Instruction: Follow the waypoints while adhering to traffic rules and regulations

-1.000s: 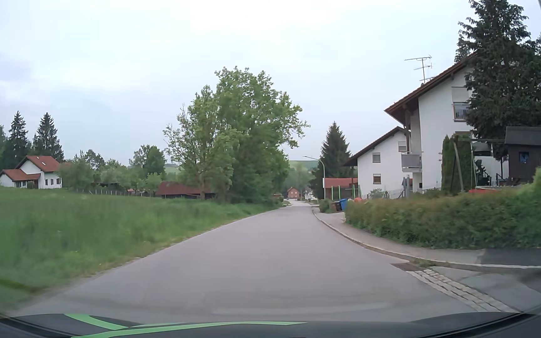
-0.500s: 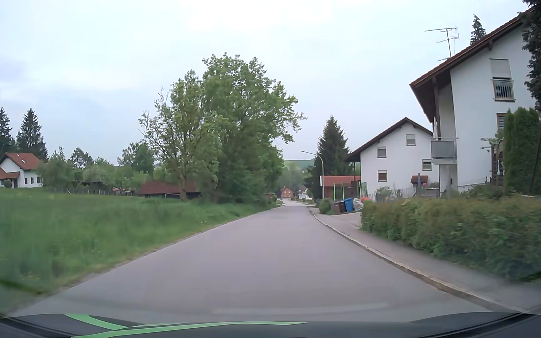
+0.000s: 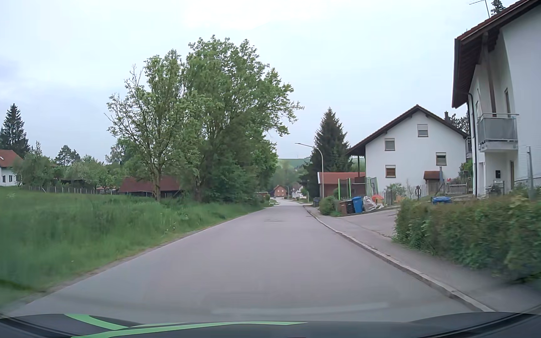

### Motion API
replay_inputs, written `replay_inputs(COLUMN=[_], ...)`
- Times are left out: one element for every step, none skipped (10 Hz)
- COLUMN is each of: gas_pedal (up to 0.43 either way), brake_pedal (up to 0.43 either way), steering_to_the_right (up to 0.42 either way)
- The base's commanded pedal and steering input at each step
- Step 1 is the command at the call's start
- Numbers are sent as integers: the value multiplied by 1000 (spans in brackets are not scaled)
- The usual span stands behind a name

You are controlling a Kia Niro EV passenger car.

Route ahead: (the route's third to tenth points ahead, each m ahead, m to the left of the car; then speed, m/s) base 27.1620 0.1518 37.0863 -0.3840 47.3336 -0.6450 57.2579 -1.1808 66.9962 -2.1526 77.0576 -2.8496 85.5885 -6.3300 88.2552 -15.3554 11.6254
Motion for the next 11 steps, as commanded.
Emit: replay_inputs(gas_pedal=[0,0,0,0,0,0,0,0,0,0,0], brake_pedal=[91,98,98,98,98,98,98,98,104,110,116], steering_to_the_right=[14,13,13,12,12,12,11,11,8,6,6])
